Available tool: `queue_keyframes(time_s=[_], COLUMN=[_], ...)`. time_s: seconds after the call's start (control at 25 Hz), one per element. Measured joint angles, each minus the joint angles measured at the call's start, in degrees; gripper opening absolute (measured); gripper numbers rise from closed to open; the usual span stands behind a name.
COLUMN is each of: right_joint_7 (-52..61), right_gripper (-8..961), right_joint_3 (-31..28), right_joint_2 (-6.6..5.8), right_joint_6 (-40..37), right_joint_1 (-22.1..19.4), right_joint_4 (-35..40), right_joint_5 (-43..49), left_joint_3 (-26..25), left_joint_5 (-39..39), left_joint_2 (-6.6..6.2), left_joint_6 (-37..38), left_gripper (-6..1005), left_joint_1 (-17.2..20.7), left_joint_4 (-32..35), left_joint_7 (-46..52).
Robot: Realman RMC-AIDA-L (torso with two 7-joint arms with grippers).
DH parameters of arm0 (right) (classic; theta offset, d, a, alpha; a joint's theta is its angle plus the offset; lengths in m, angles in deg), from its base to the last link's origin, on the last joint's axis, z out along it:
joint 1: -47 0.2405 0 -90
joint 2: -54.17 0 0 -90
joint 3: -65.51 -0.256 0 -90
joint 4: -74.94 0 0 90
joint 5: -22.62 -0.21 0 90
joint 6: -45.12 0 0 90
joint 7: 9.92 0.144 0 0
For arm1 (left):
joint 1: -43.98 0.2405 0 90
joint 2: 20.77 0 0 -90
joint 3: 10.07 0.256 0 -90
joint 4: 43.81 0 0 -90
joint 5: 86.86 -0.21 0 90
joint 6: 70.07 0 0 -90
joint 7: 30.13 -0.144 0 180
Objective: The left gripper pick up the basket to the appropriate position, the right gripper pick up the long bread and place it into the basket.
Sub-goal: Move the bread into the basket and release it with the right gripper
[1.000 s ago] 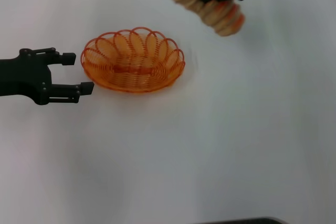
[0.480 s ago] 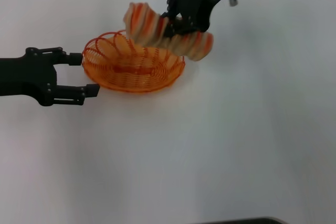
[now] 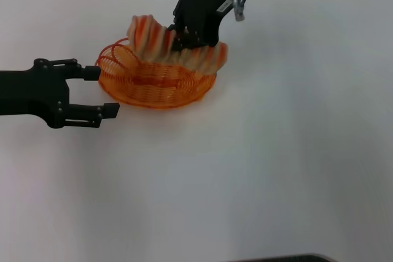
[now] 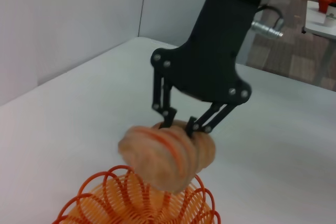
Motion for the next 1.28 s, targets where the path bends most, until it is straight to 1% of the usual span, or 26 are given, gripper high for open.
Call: queue_keyframes(time_s=[0.16, 0.28, 0.6, 1.12, 1.28], right_joint_7=[-1.47, -2.14, -2.35, -2.21, -2.13], right_gripper=[180, 178, 197, 239, 422], right_joint_3=[0.28, 0.32, 0.33, 0.34, 0.41], right_joint_2=[0.25, 0.47, 0.65, 0.64, 0.64], right_joint_6=[3.32, 4.39, 5.14, 5.59, 5.62], right_joint_1=[1.48, 2.06, 3.14, 3.24, 3.23], right_joint_4=[-3.43, -4.72, -6.49, -7.18, -7.21], right_joint_5=[-0.19, -0.43, -1.45, -3.48, -3.52], left_joint_3=[0.0, 0.0, 0.0, 0.0, 0.0], left_joint_5=[-0.02, -0.16, -0.33, -0.81, -0.81], left_joint_2=[0.01, 0.01, -0.02, -0.07, -0.02], left_joint_6=[0.11, 0.25, 0.3, 0.37, 0.39], left_gripper=[856, 856, 858, 859, 859], left_joint_1=[0.07, 0.17, 0.39, 0.54, 0.53], left_joint_4=[0.0, 0.0, -0.17, -0.33, -0.36], left_joint_7=[0.0, 0.0, 0.0, 0.0, 0.0])
